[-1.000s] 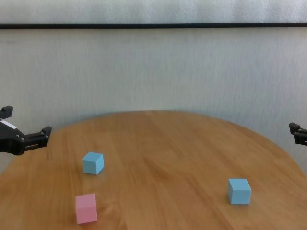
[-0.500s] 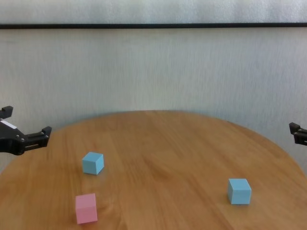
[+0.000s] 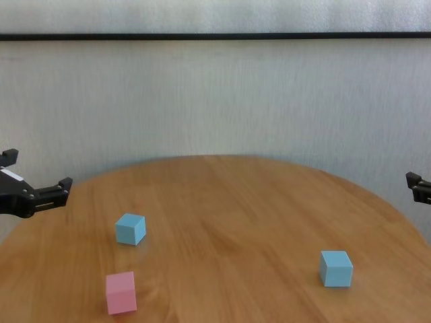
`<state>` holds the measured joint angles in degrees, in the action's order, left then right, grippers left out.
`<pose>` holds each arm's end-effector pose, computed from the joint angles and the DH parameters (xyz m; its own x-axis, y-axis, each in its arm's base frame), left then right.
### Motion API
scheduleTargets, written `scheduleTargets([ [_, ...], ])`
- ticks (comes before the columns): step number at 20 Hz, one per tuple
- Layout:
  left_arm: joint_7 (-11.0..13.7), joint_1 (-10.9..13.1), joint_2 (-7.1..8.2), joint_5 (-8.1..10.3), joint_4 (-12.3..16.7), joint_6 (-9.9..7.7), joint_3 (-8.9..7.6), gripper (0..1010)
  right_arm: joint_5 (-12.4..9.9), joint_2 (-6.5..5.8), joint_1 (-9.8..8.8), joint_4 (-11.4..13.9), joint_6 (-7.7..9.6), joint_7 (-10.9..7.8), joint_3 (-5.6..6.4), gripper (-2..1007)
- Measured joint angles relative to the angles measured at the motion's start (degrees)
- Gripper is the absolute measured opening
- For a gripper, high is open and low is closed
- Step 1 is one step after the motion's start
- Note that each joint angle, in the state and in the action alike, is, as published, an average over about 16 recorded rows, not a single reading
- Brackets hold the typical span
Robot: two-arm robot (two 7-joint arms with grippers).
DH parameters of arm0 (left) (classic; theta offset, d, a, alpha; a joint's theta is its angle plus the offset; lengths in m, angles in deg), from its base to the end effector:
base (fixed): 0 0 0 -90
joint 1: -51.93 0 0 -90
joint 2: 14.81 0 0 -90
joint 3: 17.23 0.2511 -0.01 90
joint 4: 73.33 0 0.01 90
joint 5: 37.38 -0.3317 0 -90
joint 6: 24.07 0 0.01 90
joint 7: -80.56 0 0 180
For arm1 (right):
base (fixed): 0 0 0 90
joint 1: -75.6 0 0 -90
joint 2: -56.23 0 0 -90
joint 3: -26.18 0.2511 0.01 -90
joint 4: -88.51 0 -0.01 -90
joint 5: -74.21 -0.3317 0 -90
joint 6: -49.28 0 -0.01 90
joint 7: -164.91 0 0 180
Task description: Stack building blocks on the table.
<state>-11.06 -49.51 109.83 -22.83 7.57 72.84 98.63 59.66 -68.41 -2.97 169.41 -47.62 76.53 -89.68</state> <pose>0.3734 0.0545 -0.2752 0.2922 0.8803 0.3737 -0.9553 0.2873 0.0700 0.3734 -0.0545 -0.2753 0.2923 -0.8803 0.3736 0.9553 0.2873 -0.0703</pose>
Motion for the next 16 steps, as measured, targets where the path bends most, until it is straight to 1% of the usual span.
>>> scheduleTargets([
  [5,0.06,0.01,0.04,-0.03,0.02,0.05,-0.01,1002,0.0,0.0,0.0,0.0,0.0,0.0,0.0,1005],
  [10,0.37,0.46,0.66,-0.29,0.41,0.4,-0.44,1002,0.0,0.0,0.0,0.0,0.0,0.0,0.0,1005],
  [13,1.77,1.15,1.66,-0.17,0.97,1.06,-0.93,1002,0.0,0.0,0.0,0.0,0.0,0.0,0.0,1005],
  [16,4.62,1.97,3.31,0.37,1.51,2.14,-1.42,1002,0.0,0.0,0.0,0.0,0.0,0.0,0.0,1005],
])
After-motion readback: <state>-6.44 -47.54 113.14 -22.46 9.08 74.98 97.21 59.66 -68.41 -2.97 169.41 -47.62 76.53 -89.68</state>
